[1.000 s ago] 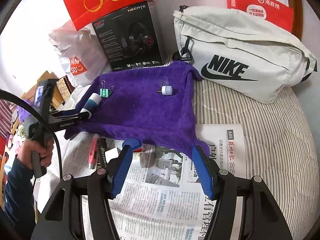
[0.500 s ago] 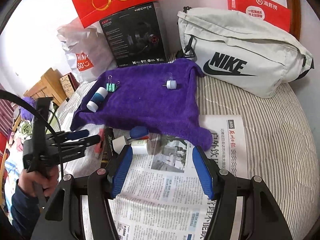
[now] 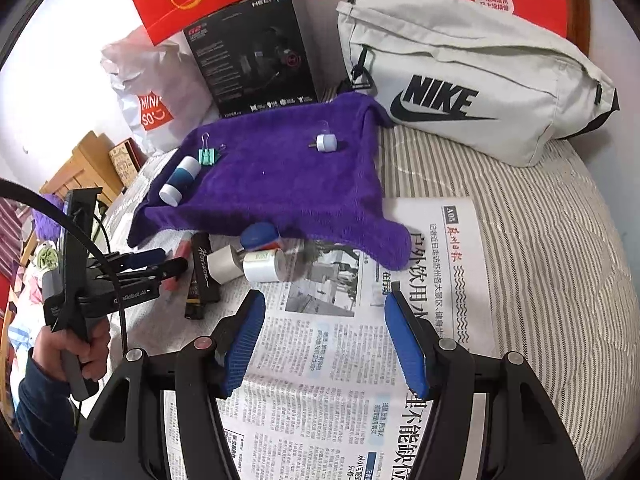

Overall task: Organize rigid objects
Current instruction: 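Move the left tool to the pink highlighter and grasp it, then grasp the white cylinder with the right tool while the left tool holds the highlighter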

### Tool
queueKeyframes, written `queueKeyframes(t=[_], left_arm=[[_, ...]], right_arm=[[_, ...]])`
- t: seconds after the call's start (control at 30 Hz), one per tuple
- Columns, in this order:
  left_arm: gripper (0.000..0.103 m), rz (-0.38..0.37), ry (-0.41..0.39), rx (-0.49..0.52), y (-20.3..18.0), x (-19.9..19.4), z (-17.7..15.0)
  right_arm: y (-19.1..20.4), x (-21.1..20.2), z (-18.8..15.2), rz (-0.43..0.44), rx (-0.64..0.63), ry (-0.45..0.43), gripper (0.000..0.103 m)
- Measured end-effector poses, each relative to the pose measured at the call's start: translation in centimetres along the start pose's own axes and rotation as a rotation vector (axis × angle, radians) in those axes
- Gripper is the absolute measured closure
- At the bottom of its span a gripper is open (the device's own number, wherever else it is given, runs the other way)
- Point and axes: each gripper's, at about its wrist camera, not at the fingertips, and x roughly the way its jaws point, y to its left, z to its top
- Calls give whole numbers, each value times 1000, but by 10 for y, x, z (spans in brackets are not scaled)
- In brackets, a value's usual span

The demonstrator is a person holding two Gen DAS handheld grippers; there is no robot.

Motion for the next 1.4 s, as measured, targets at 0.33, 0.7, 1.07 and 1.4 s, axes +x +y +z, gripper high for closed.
queueKeyframes(t=[0.33,0.7,1.07,1.4], left_arm=[[88,12,-27,38,-7,1,4],[88,2,-35,-20,10,-6,-8],[87,4,-54,-72,33,-15,-25],[86,19,-70,-60,29,-15,-26]], right_arm=[[5,13,-8,0,-14,41,41],[19,37,-2,41,-26,50,41],[59,85,8,27,-132,-18,44],[62,99,6,-55,-215,-27,70]])
